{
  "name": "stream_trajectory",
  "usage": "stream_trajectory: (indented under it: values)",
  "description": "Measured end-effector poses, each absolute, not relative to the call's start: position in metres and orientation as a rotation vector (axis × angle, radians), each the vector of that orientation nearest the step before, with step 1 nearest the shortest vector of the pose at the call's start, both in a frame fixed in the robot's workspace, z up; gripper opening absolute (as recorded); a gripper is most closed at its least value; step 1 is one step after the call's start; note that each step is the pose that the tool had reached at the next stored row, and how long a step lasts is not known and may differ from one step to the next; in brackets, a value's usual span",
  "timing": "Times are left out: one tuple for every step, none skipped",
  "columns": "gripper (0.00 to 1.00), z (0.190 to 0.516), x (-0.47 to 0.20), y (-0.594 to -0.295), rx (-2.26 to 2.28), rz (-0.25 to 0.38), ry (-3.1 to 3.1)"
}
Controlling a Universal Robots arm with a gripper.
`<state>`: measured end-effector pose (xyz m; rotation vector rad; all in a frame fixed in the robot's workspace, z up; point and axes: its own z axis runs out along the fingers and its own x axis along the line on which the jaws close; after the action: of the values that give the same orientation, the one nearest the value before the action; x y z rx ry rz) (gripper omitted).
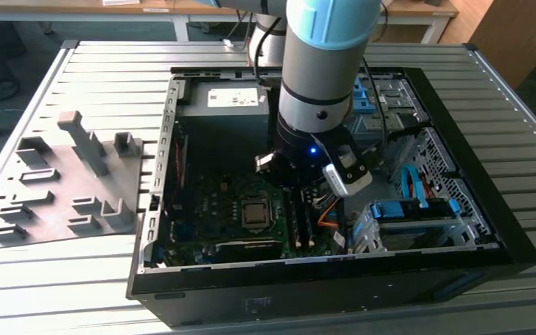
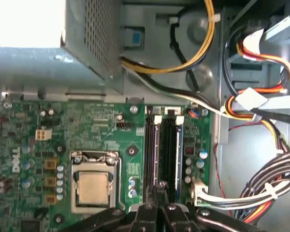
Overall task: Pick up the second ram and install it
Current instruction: 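Press down the second ram until it locks into place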
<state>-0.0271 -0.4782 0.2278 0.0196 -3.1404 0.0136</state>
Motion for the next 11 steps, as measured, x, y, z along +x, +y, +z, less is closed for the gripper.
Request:
stream_trajectory:
  values:
    - [0.10, 0.228, -0.027, -0.478, 0.020, 0.014, -3.140]
    - [0.10, 0.228, -0.027, -0.478, 0.020, 0.014, -3.140]
    - [0.10, 0.228, -0.027, -0.478, 0.019, 0.014, -3.140]
    - [0.10, 0.228, -0.027, -0.478, 0.019, 0.014, -3.140]
    - [0.10, 0.229, -0.027, -0.478, 0.019, 0.015, -3.140]
    - [0.10, 0.230, -0.027, -0.478, 0.019, 0.014, -3.140]
    - [0.10, 0.234, -0.027, -0.478, 0.019, 0.014, -3.140]
    - [0.10, 0.239, -0.027, -0.478, 0.019, 0.014, -3.140]
    - [0.10, 0.243, -0.027, -0.478, 0.019, 0.014, -3.140]
    - [0.10, 0.248, -0.027, -0.478, 0.019, 0.013, -3.140]
    - [0.10, 0.252, -0.027, -0.478, 0.019, 0.014, -3.140]
